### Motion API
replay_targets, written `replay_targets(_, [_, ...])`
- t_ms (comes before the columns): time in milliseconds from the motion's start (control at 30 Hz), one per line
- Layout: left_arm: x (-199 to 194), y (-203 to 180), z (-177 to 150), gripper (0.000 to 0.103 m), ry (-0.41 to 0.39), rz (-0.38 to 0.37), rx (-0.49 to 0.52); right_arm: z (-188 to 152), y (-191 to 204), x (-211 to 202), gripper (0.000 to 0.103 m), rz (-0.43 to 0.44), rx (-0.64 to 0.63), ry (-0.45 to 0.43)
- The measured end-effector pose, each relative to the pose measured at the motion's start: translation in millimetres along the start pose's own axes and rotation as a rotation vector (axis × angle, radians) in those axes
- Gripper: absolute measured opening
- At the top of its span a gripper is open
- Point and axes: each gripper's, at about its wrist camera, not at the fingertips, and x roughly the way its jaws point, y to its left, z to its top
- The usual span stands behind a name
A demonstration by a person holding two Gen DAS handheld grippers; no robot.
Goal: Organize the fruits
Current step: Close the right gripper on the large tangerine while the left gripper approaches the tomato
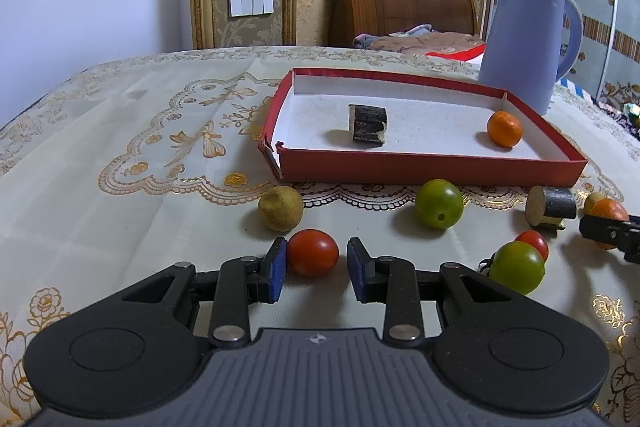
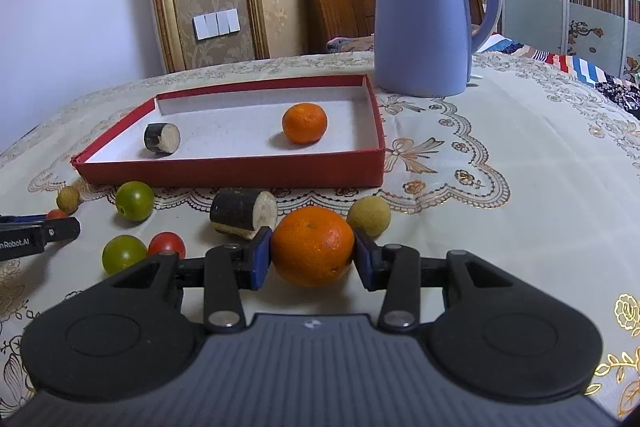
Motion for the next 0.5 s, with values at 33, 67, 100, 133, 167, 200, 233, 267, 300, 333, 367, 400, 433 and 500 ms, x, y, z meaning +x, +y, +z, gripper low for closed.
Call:
replay_targets(33, [0.2, -1.5, 0.3, 0.032, 0.002, 0.008, 0.007, 0.1, -0.5, 0.0, 0.041, 0.001, 0.002, 0.0])
replay_targets(67, [0.2, -3.0, 0.4, 0.032, 0.001, 0.017, 0.012, 0.0, -0.5, 0.1, 0.041, 0.002, 0.004, 0.0])
replay_targets(100, [-0.2, -4.0, 0.3, 0.032, -0.002, 0.023, 0.018, 0.0, -1.0, -0.2, 0.041, 0.002, 0.007, -0.001])
replay_targets(133, [-0.8, -4.8, 0.3, 0.032, -0.005, 0.028, 0.022, 0.0, -1.4, -0.5, 0.041, 0.0, 0.01, -0.003])
replay_targets(167, [-1.3, -5.1, 0.4, 0.032, -0.009, 0.034, 0.025, 0.0, -1.6, -0.8, 0.041, -0.001, 0.011, -0.004])
replay_targets(200, [-1.4, -5.5, 0.7, 0.032, -0.01, 0.037, 0.027, 0.0, -1.4, -0.9, 0.041, -0.001, 0.01, -0.005])
replay_targets(233, [-1.0, -5.5, 0.9, 0.032, -0.007, 0.04, 0.029, 0.1, -1.0, -0.7, 0.041, -0.003, 0.009, -0.005])
replay_targets(267, [-0.4, -5.7, 1.1, 0.032, -0.004, 0.045, 0.03, 0.1, -0.8, -1.0, 0.041, -0.004, 0.009, -0.007])
replay_targets(300, [0.1, -6.1, 1.2, 0.032, -0.002, 0.045, 0.033, 0.0, -1.2, -1.4, 0.041, -0.004, 0.011, -0.01])
replay_targets(333, [0.2, -6.6, 1.6, 0.032, 0.0, 0.045, 0.035, 0.4, -1.9, -1.6, 0.041, -0.003, 0.016, -0.012])
replay_targets(367, [0.3, -6.7, 2.1, 0.032, 0.0, 0.047, 0.035, 0.4, -2.8, -1.6, 0.041, -0.001, 0.021, -0.012])
replay_targets(400, [0.1, -6.8, 2.6, 0.032, -0.001, 0.046, 0.034, 0.5, -3.5, -1.4, 0.041, -0.002, 0.026, -0.011])
replay_targets(433, [-0.4, -6.9, 3.3, 0.032, -0.001, 0.045, 0.032, 0.4, -4.5, -1.0, 0.041, -0.001, 0.03, -0.01])
replay_targets(500, [-1.3, -8.0, 5.8, 0.032, -0.002, 0.045, 0.031, 0.4, -4.8, -1.1, 0.041, 0.001, 0.032, -0.01])
